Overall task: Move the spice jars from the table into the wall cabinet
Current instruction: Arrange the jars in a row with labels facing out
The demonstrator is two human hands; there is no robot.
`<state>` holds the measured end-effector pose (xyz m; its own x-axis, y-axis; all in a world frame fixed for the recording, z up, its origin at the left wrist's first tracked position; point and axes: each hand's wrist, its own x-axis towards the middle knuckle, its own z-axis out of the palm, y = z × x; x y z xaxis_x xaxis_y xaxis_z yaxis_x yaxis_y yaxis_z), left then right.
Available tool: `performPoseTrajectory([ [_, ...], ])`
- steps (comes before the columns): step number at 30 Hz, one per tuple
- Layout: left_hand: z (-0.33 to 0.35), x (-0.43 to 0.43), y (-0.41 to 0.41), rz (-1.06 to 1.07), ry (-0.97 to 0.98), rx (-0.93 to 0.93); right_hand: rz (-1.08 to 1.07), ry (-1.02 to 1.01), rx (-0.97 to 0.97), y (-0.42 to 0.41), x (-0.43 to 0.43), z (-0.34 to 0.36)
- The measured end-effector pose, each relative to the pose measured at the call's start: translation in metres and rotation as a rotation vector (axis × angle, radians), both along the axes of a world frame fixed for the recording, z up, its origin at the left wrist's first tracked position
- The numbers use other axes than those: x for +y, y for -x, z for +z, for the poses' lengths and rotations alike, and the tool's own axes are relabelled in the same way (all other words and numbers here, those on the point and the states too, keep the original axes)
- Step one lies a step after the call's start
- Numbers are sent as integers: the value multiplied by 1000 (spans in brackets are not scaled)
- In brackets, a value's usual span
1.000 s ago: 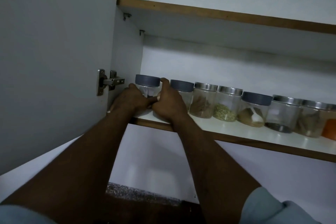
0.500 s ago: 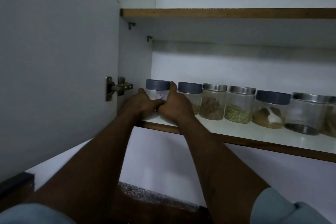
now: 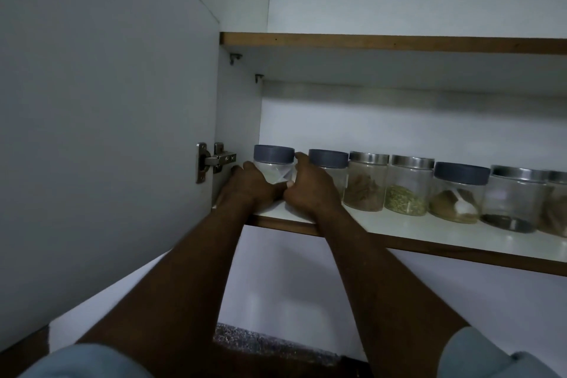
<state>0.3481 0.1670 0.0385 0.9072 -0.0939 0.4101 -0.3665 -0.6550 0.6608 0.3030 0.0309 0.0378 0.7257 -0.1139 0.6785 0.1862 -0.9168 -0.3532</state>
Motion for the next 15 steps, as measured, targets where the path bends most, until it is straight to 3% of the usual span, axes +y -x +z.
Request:
performPoseTrajectory([
  [10, 1, 1, -8, -83, 138, 52, 17, -40, 5, -5, -2, -2],
  [15, 2, -3, -9, -44, 45, 78, 61, -17, 96, -6, 0, -1],
])
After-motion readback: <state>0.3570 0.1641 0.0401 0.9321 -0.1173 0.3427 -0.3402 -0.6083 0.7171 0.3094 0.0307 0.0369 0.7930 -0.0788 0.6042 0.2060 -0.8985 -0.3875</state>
